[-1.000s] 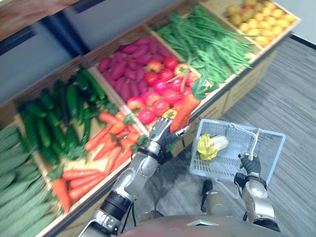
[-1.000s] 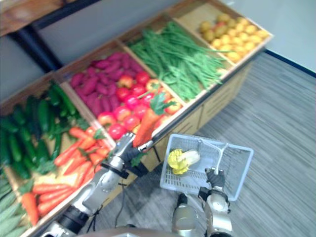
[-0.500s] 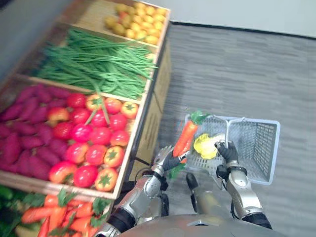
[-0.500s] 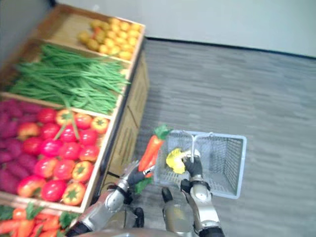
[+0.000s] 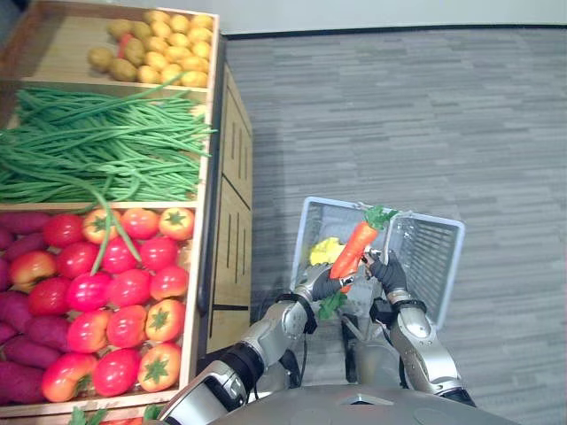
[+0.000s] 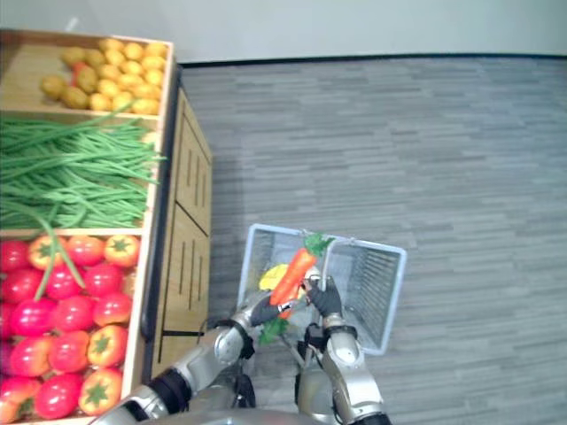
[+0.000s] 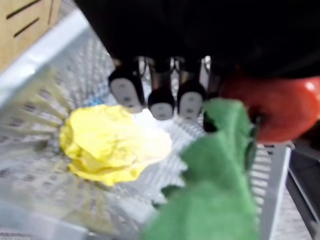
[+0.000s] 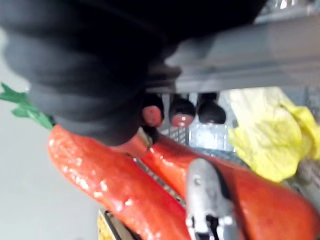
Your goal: Pick vegetable in the basket
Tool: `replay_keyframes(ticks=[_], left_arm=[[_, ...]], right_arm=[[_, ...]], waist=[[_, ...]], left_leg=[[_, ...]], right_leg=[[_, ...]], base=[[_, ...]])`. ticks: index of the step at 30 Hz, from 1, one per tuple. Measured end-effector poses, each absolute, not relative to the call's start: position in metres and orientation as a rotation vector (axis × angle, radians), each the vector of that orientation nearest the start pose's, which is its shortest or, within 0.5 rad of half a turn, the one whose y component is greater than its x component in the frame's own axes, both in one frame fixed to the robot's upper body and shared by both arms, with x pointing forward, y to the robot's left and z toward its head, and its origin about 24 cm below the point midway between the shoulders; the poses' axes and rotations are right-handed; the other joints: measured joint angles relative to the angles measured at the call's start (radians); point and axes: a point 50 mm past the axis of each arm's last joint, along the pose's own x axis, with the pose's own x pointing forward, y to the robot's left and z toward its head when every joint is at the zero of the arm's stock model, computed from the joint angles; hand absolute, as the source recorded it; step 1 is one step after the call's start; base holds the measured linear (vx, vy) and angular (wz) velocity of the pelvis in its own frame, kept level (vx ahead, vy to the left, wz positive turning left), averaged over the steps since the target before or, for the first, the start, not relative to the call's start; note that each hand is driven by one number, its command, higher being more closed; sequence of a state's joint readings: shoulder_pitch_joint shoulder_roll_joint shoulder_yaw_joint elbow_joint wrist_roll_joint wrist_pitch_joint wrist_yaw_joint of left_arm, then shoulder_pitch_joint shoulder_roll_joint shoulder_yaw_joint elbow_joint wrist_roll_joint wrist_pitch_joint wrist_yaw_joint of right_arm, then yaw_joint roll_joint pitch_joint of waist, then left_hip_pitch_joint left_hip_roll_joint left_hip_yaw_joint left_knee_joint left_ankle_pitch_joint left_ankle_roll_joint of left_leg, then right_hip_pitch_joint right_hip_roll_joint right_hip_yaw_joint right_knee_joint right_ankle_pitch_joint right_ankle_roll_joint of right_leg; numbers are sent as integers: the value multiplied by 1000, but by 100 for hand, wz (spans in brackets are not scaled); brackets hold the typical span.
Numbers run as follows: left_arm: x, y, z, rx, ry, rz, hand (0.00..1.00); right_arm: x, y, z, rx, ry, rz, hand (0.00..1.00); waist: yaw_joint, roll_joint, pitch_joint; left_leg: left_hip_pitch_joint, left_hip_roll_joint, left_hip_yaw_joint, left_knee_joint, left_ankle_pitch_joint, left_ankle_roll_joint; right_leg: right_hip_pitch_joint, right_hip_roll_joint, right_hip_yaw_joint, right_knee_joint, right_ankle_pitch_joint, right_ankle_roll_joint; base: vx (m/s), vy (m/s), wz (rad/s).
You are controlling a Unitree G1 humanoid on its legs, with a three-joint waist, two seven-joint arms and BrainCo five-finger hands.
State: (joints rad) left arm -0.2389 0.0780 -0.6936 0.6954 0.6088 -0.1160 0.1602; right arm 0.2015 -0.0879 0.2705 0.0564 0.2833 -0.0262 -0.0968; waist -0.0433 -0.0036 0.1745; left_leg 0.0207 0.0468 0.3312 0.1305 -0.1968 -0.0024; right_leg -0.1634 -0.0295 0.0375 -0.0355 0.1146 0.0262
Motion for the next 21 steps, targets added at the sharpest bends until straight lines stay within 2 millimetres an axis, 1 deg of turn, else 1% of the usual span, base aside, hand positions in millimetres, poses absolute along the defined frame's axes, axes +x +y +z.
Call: replay_keyframes(ticks=[2, 3, 4, 6, 10, 12, 13, 14, 15, 18, 21], left_arm=[[228, 36, -61, 949, 83, -709, 100], [227, 36, -64, 957, 93, -718, 100], [227, 35, -65, 958, 98, -721, 0], [222, 32, -69, 957, 118, -738, 0], [219, 32, -73, 967, 127, -749, 0], [219, 34, -74, 969, 143, -742, 0], [219, 35, -75, 971, 150, -738, 0], [220, 38, -76, 969, 162, -727, 0], [222, 40, -76, 964, 169, -712, 0], [225, 43, -75, 953, 178, -689, 0], [228, 48, -74, 936, 193, -658, 0]], right_arm=[[199, -113, -10, 232, 249, 125, 100], [199, -110, -7, 257, 243, 144, 100], [199, -109, -7, 260, 240, 152, 100], [197, -107, -6, 290, 238, 164, 100], [193, -109, -8, 315, 251, 150, 100], [191, -113, -10, 322, 259, 126, 100], [191, -114, -12, 322, 264, 120, 100], [190, -117, -16, 322, 280, 105, 100], [189, -120, -21, 320, 300, 83, 100], [186, -131, -34, 310, 349, 28, 100], [181, -146, -49, 307, 408, -66, 100]], waist=[[-2, -5, -3], [-4, -12, -7], [-5, -17, -10], [-3, -24, -14], [-1, -42, -24], [-5, -42, -25], [-6, -42, -25], [-10, -41, -25], [-22, -40, -26], [-22, -37, -28], [-24, -27, -33]], left_leg=[[0, -4, 15, -2, 2, 2], [1, -8, 14, -3, 3, 5], [2, -11, 14, -3, 5, 7], [16, -16, 6, -7, 6, 8], [14, -28, -20, -24, 13, 14], [22, -29, -25, -25, 16, 14], [28, -29, -25, -26, 16, 13], [34, -28, -31, -30, 16, 12], [34, -27, -41, -31, 16, 10], [39, -27, -42, -38, 21, 5], [44, -22, -51, -44, 22, 3]], right_leg=[[5, 0, 16, -29, 26, 2], [17, -4, 18, -55, 45, 4], [20, -6, 20, -61, 48, 5], [34, -12, 17, -63, 52, 8], [32, -28, -16, -67, 39, 3], [45, -41, -59, -68, 42, 7], [51, -41, -61, -68, 42, 7], [60, -41, -70, -68, 42, 7], [64, -42, -81, -68, 41, 8], [64, -41, -85, -69, 41, 9], [69, -38, -98, -69, 39, 14]], base=[[-42, -10, -23], [-57, 8, -10], [-62, 13, 0], [-67, 27, 6], [-104, 7, 19], [-52, 4, 10], [-28, 5, 7], [-16, -6, 16], [-14, -9, 16], [5, -7, 5], [38, -8, 5]])
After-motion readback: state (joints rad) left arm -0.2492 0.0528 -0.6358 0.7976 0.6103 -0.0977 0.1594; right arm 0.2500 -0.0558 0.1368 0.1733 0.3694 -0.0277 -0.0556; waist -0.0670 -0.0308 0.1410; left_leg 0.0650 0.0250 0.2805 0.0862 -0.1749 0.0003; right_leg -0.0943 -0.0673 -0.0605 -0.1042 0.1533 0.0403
